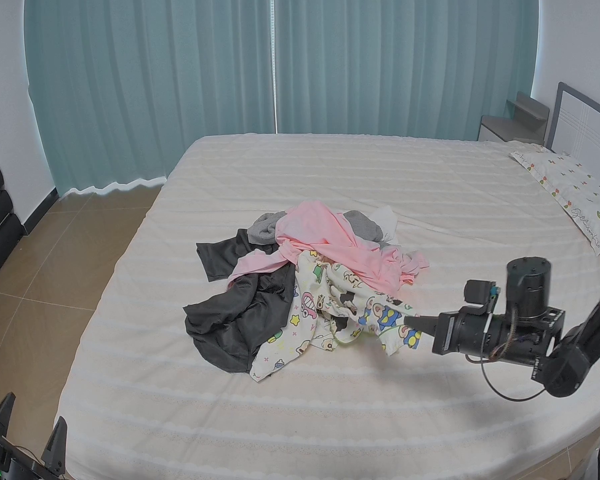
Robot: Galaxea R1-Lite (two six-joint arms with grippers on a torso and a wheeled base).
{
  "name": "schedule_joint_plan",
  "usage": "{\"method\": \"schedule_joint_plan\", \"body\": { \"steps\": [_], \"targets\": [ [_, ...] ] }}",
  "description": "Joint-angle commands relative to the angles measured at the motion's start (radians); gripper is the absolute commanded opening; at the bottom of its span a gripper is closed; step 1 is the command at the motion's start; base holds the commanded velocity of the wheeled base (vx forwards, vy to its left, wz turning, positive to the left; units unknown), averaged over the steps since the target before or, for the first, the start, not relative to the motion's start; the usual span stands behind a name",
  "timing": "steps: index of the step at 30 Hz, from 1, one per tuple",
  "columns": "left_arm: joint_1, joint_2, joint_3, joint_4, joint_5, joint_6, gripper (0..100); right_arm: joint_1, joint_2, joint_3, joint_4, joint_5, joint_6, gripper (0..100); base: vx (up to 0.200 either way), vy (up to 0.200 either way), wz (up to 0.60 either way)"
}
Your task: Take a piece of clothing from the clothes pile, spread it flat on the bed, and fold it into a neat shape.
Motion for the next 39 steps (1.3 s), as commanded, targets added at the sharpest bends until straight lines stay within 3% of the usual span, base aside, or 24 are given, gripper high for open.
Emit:
{"method": "schedule_joint_plan", "body": {
  "steps": [1, 6, 9, 11, 15, 16, 19, 21, 23, 26, 32, 33, 36, 38, 39],
  "targets": [
    [-0.008, 0.146, -0.329, -0.068, -0.069, -0.175, 100, 0.057, -0.306, 0.013, -0.026, 0.012, 0.021, 0, 0.0, 0.0, 0.0],
    [-0.018, 0.362, -0.383, -0.07, -0.431, -0.11, 100, 0.094, -0.366, -0.157, 0.012, 0.001, 0.021, 0, 0.0, 0.0, 0.0],
    [-0.019, 0.494, -0.384, -0.074, -0.566, -0.069, 100, 0.104, -0.397, -0.265, 0.094, 0.003, 0.022, 0, 0.0, 0.0, 0.0],
    [-0.039, 0.577, -0.387, -0.074, -0.619, -0.036, 100, 0.11, -0.415, -0.335, 0.149, 0.003, 0.022, 0, 0.0, 0.0, 0.0],
    [-0.189, 0.736, -0.383, -0.076, -0.614, -0.003, 100, 0.146, -0.428, -0.429, 0.213, -0.017, 0.022, 0, 0.0, 0.0, 0.0],
    [-0.284, 0.818, -0.378, -0.076, -0.589, -0.003, 100, 0.169, -0.428, -0.464, 0.232, -0.042, 0.022, 0, 0.0, 0.0, 0.0],
    [-0.444, 0.976, -0.378, -0.087, -0.519, 0.005, 100, 0.204, -0.418, -0.484, 0.259, -0.068, 0.022, 0, 0.0, 0.0, 0.0],
    [-0.518, 1.092, -0.377, -0.14, -0.473, 0.005, 100, 0.212, -0.412, -0.475, 0.267, -0.069, 0.022, 0, 0.0, 0.0, 0.0],
    [-0.542, 1.146, -0.372, -0.186, -0.457, 0.005, 100, 0.212, -0.406, -0.469, 0.267, -0.069, 0.021, 0, 0.0, 0.0, 0.0],
    [-0.62, 1.31, -0.34, -0.4, -0.421, -0.017, 100, 0.21, -0.383, -0.456, 0.262, -0.071, 0.022, 0, 0.0, 0.0, 0.0],
    [-0.788, 1.465, -0.332, -0.676, -0.218, -0.175, 100, 0.222, -0.349, -0.472, 0.258, -0.074, 0.022, 0, 0.0, 0.0, 0.0],
    [-0.841, 1.509, -0.329, -0.752, -0.149, -0.21, 100, 0.225, -0.342, -0.473, 0.256, -0.085, 0.022, 0, 0.0, 0.0, 0.0],
    [-0.878, 1.545, -0.327, -0.803, -0.086, -0.239, 100, 0.229, -0.337, -0.476, 0.256, -0.1, 0.021, 0, 0.0, 0.0, 0.0],
    [-0.958, 1.651, -0.329, -0.944, 0.076, -0.3, 100, 0.244, -0.323, -0.484, 0.255, -0.123, 0.021, 0, 0.0, 0.0, 0.0],
    [-0.966, 1.667, -0.331, -0.97, 0.098, -0.305, 100, 0.244, -0.323, -0.485, 0.255, -0.124, 0.021, 0, 0.0, 0.0, 0.0]
  ]
}}
